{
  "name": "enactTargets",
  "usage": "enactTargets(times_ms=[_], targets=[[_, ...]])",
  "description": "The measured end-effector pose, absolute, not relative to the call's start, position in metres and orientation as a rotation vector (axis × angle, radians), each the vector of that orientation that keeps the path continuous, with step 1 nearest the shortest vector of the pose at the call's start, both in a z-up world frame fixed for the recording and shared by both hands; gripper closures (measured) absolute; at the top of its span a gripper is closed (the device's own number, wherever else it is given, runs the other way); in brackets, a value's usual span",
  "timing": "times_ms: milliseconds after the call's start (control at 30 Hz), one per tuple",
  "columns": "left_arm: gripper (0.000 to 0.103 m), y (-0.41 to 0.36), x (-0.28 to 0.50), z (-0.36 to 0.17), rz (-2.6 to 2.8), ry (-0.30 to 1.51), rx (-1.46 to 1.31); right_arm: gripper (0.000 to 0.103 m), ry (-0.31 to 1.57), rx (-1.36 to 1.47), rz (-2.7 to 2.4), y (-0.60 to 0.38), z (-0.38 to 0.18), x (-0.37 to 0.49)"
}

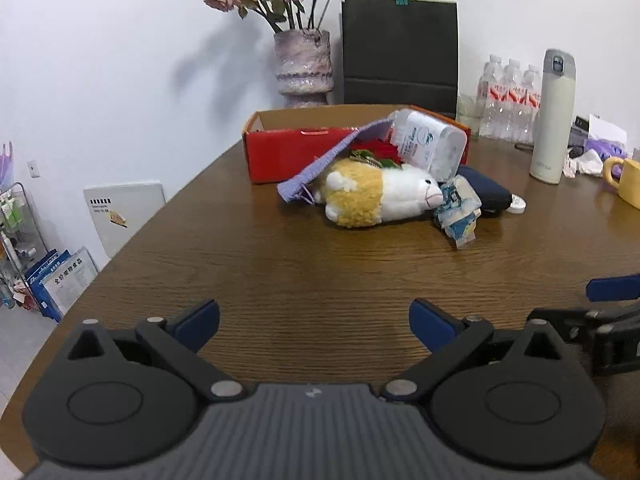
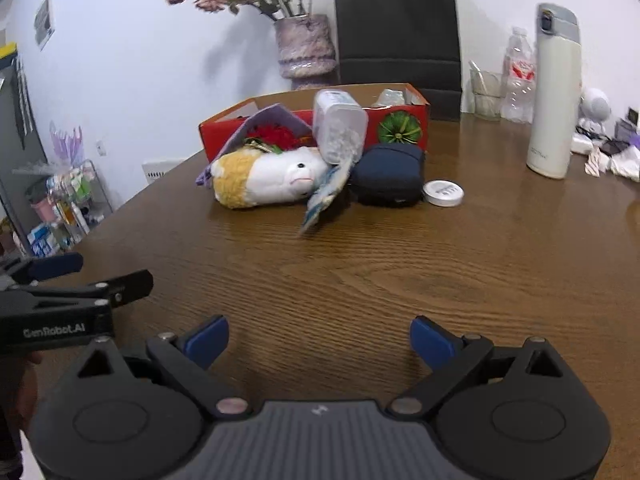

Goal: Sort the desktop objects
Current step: 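Withdraw both tools back toward the remaining objects, then grasp the white pill bottle with the right tool while the left tool grasps the purple cloth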

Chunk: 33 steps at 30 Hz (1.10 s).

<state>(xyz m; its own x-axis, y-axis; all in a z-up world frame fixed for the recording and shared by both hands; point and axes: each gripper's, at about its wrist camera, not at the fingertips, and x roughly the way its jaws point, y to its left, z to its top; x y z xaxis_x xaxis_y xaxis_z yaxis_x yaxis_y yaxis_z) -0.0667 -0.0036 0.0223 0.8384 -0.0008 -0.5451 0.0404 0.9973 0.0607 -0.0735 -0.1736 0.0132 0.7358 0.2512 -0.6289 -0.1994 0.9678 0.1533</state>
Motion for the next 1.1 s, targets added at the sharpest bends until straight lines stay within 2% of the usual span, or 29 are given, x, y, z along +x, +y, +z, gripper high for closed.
enactTargets(times_ms=[200, 333, 433, 467, 500, 633, 700, 733, 800, 833, 900, 1000, 1033, 1067, 1100], targets=[[0.0, -0.002, -0.045, 0.033, -0.06, 0.56, 0.07, 0.008, 0.654, 0.082, 0.245, -0.176, 0.016, -0.062], [0.003, 0.003, -0.014, 0.053, -0.088, 0.498, 0.064, 0.018, 0.64, 0.09, 0.284, -0.17, 0.025, -0.038], [0.009, 0.013, 0.022, 0.063, -0.123, 0.479, 0.026, 0.027, 0.621, 0.091, 0.288, -0.167, 0.032, -0.015], [0.013, 0.015, 0.038, 0.064, -0.13, 0.497, 0.017, 0.029, 0.608, 0.085, 0.283, -0.166, 0.035, -0.008], [0.018, 0.016, 0.05, 0.065, -0.137, 0.514, 0.013, 0.03, 0.597, 0.077, 0.279, -0.165, 0.038, -0.001], [0.025, 0.019, 0.093, 0.061, -0.21, 0.537, 0.017, 0.03, 0.553, 0.062, 0.267, -0.165, 0.053, 0.029], [0.047, 0.022, 0.109, 0.056, -0.233, 0.568, -0.002, 0.03, 0.53, 0.044, 0.259, -0.163, 0.059, 0.045], [0.054, 0.023, 0.117, 0.054, -0.246, 0.592, -0.014, 0.03, 0.519, 0.033, 0.253, -0.161, 0.062, 0.053], [0.079, 0.027, 0.124, 0.051, -0.277, 0.621, -0.04, 0.03, 0.501, 0.016, 0.254, -0.159, 0.067, 0.07], [0.082, 0.028, 0.125, 0.05, -0.295, 0.621, -0.059, 0.03, 0.5, 0.009, 0.259, -0.157, 0.067, 0.078], [0.095, 0.03, 0.123, 0.053, -0.302, 0.614, -0.066, 0.03, 0.508, -0.005, 0.259, -0.154, 0.064, 0.098], [0.099, 0.034, 0.113, 0.063, -0.32, 0.563, -0.065, 0.032, 0.535, 0.001, 0.248, -0.15, 0.056, 0.122], [0.1, 0.034, 0.11, 0.066, -0.326, 0.547, -0.064, 0.043, 0.548, 0.008, 0.244, -0.15, 0.053, 0.127], [0.1, 0.035, 0.107, 0.069, -0.328, 0.533, -0.062, 0.061, 0.562, 0.016, 0.243, -0.15, 0.05, 0.131], [0.1, 0.035, 0.104, 0.072, -0.321, 0.524, -0.063, 0.064, 0.57, 0.036, 0.255, -0.151, 0.048, 0.133]])
